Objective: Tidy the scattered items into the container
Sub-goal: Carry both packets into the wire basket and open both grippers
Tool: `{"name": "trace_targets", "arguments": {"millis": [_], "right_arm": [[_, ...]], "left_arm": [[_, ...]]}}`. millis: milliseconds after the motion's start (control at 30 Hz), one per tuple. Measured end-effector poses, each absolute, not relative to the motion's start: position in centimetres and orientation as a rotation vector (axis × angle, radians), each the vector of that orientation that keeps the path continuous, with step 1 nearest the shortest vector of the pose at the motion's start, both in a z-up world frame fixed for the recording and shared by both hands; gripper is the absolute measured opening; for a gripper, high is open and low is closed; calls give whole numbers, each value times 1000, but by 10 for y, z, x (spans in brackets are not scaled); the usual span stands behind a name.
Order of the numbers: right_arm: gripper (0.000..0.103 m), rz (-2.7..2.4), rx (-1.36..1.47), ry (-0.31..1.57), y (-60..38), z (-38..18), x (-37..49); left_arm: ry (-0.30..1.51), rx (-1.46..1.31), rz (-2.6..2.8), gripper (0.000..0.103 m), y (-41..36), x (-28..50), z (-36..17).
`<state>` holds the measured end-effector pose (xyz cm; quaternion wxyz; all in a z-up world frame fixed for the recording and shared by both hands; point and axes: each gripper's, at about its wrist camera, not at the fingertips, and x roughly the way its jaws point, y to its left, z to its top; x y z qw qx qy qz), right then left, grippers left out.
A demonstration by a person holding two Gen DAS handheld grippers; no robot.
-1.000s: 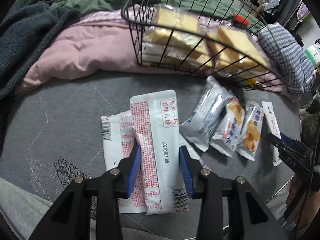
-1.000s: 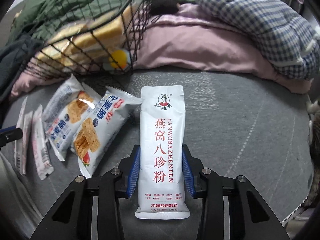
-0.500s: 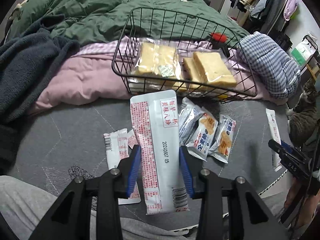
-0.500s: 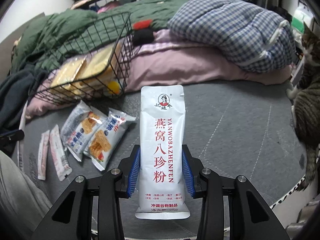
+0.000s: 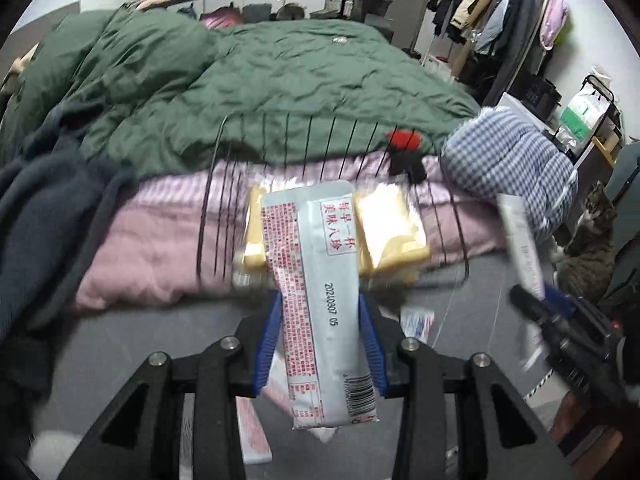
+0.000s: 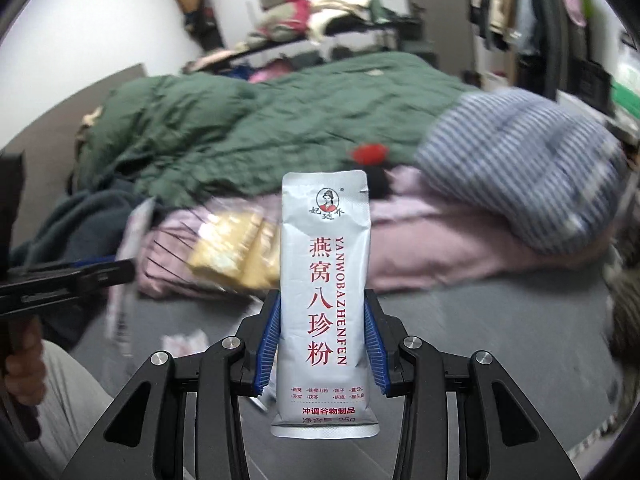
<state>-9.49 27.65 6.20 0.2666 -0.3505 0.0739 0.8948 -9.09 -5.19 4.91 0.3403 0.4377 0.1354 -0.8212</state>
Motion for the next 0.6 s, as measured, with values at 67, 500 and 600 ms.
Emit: {"name": "trace_targets", "arguments": {"millis": [67,500,600], "right_arm": [[39,2453,-957,220,283,57,-123],[40,2491,-997,261,330,21,-230],[45,2468,-982,177,332,21,-236]], "left_arm": [[340,1149,-2137,43,-65,-107,50],[285,1214,-2066,43,-136,-164,17],[243,1175,-2009,52,-143,-165,15]]}}
